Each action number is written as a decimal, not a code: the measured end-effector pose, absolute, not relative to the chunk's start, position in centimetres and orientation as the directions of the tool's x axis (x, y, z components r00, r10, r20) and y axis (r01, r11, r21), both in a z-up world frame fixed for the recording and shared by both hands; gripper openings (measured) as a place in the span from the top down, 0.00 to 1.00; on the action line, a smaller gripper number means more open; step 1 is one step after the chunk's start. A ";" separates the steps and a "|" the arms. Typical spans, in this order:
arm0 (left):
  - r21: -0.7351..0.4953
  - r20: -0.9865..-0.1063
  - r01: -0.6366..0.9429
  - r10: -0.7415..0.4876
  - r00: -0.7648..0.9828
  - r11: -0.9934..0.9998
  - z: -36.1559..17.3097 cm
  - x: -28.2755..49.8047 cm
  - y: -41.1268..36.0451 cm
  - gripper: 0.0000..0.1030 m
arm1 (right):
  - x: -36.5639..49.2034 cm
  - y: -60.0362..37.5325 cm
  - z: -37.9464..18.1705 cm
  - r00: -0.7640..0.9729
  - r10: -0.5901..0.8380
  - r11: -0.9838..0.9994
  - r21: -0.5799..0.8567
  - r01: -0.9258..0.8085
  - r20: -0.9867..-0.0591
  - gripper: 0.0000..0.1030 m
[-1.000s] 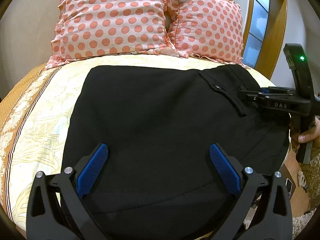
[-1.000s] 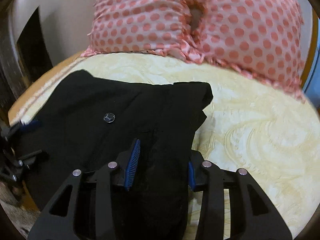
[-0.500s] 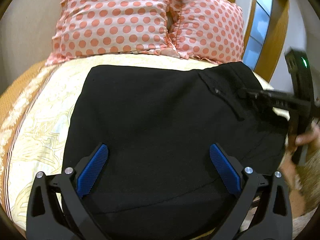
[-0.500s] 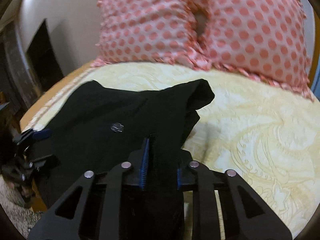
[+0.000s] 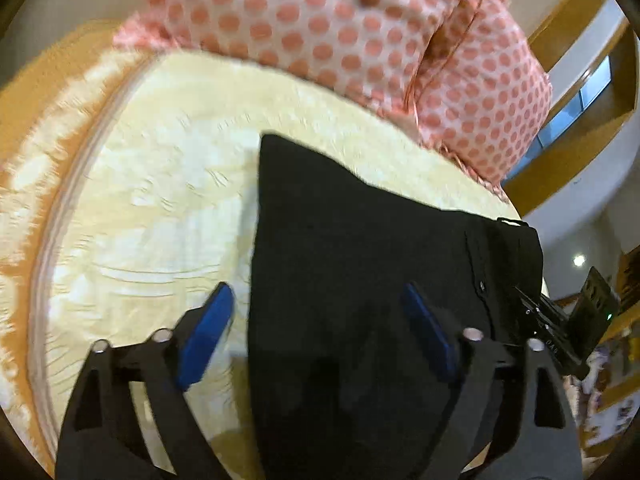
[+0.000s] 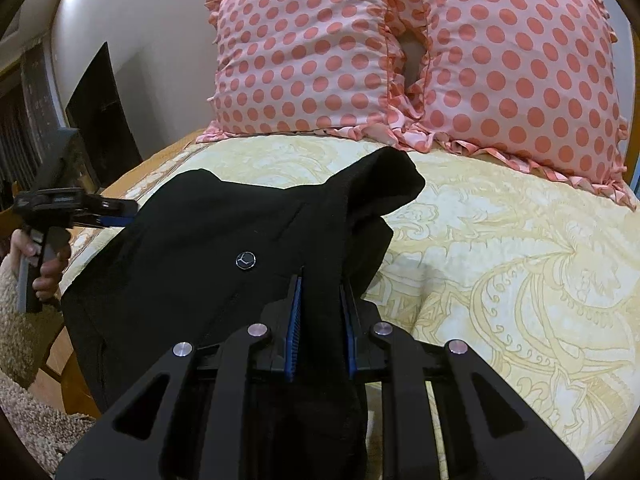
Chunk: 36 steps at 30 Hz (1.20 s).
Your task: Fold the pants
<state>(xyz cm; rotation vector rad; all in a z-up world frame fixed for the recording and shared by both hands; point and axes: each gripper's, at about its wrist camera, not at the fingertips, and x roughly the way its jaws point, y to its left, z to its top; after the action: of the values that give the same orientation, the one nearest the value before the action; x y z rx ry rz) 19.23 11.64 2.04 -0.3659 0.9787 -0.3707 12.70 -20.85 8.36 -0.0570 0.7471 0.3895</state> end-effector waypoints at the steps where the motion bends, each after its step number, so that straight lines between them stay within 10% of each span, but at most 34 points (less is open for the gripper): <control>1: -0.465 -0.740 0.134 -0.467 0.484 0.875 1.6 19.9 11.5 0.22 | 12.8 -20.9 8.3 0.665 0.326 0.927 0.090 -0.364 -0.672 0.82; 7: -0.400 -0.757 0.188 -0.439 0.484 0.897 1.6 20.9 10.2 0.34 | 13.4 -21.9 7.7 0.652 0.334 0.933 0.139 -0.333 -0.681 0.82; 12: -0.361 -0.761 0.180 -0.400 0.510 0.915 2.2 20.4 10.4 0.83 | 13.1 -21.8 7.8 0.660 0.345 0.930 0.147 -0.338 -0.667 0.82; 14: -0.369 -0.755 0.182 -0.408 0.514 0.911 2.6 20.2 10.5 0.88 | 13.3 -21.9 7.9 0.656 0.357 0.927 0.166 -0.336 -0.665 0.83; 36: -0.094 -0.686 0.169 -0.187 0.703 0.981 9.2 31.9 5.2 0.89 | 27.0 -23.2 11.5 0.732 0.292 0.955 0.151 -0.254 -0.616 0.86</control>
<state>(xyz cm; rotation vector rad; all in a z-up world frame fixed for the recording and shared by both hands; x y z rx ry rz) 31.90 5.24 9.17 -0.0245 0.7663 -0.1977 26.96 -23.22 11.54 0.0581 0.6871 0.3006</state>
